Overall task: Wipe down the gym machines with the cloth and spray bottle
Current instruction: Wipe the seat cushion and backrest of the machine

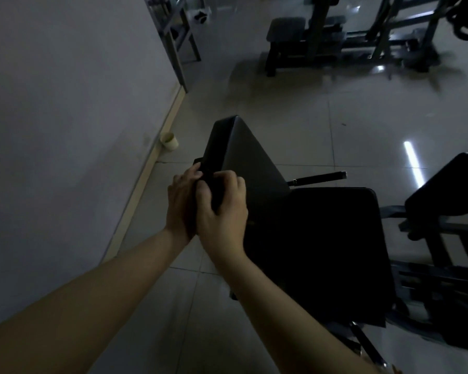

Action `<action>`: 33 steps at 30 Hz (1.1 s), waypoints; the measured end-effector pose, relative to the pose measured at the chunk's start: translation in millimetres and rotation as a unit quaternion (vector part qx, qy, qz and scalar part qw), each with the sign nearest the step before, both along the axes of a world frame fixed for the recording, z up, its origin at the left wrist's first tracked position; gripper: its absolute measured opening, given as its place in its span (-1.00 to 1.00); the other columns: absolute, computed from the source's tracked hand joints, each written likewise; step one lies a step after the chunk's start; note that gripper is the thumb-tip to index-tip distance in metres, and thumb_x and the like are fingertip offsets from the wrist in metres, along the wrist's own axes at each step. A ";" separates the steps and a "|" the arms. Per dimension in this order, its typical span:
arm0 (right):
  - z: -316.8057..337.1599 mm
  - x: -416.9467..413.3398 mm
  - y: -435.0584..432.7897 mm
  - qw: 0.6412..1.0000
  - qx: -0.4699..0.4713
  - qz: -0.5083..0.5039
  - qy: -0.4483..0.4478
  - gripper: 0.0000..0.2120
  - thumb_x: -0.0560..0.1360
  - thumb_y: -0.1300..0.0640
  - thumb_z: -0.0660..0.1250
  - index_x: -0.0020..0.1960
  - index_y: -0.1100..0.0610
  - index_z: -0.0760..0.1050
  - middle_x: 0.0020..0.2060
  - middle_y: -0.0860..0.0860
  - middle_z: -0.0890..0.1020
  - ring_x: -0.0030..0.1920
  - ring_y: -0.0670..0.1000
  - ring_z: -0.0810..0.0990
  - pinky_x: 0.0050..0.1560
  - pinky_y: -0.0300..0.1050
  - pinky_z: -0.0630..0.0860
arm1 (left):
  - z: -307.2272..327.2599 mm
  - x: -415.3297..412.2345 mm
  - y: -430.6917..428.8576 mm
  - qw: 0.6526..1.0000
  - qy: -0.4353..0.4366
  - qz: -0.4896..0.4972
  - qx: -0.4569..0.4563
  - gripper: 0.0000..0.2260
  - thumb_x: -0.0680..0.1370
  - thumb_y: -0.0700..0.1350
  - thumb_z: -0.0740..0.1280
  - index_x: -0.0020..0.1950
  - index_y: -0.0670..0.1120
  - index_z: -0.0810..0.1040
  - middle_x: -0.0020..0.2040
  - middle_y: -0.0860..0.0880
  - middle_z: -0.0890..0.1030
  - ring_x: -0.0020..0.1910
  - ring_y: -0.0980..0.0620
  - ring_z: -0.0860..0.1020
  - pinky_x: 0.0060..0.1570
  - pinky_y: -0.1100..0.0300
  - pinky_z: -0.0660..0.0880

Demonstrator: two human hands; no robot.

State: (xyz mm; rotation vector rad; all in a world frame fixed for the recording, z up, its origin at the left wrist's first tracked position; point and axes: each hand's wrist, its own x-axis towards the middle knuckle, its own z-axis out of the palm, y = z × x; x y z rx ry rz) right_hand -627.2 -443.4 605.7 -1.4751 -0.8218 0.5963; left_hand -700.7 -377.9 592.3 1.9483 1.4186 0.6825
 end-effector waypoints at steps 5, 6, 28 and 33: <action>-58.9 16.8 -10.1 0.996 0.051 0.003 -0.069 -0.84 0.60 -0.01 0.24 0.12 0.05 0.43 0.01 -0.04 0.47 -0.08 -0.14 0.53 -0.14 -0.35 0.46 | 1.3 6.5 7.9 0.993 -0.064 0.087 -0.052 -0.45 0.50 0.29 0.12 0.43 0.12 0.48 0.31 0.06 0.47 0.37 -0.01 0.41 0.39 -0.14 0.38; -85.0 23.1 -16.1 0.999 0.022 -0.014 -0.042 -0.88 0.62 0.01 0.20 0.11 0.00 0.42 0.00 -0.05 0.49 -0.06 -0.15 0.53 -0.12 -0.37 0.44 | 1.6 8.9 8.1 0.995 -0.048 0.081 -0.038 -0.43 0.51 0.29 0.11 0.44 0.10 0.47 0.29 0.06 0.48 0.35 0.00 0.42 0.37 -0.13 0.39; -17.6 21.3 52.2 0.993 0.043 -0.016 -0.108 -0.73 0.54 -0.20 0.27 -0.09 0.00 0.38 -0.08 -0.06 0.41 -0.08 -0.04 0.44 -0.04 -0.09 0.46 | -2.9 3.4 4.6 0.995 -0.070 0.052 -0.053 -0.66 0.63 0.12 0.14 0.36 0.07 0.45 0.18 0.09 0.62 0.21 0.03 0.55 0.15 0.06 0.54; -165.2 82.0 44.5 0.981 -0.135 -0.122 -0.070 -0.50 0.56 -0.21 0.04 0.10 0.16 0.52 0.16 0.15 0.46 0.11 0.16 0.52 0.16 0.14 0.51 | -4.2 8.9 9.7 0.998 -0.037 0.051 -0.002 -0.46 0.56 0.20 0.09 0.51 0.07 0.40 0.16 0.24 0.42 0.33 0.09 0.39 0.33 0.07 0.38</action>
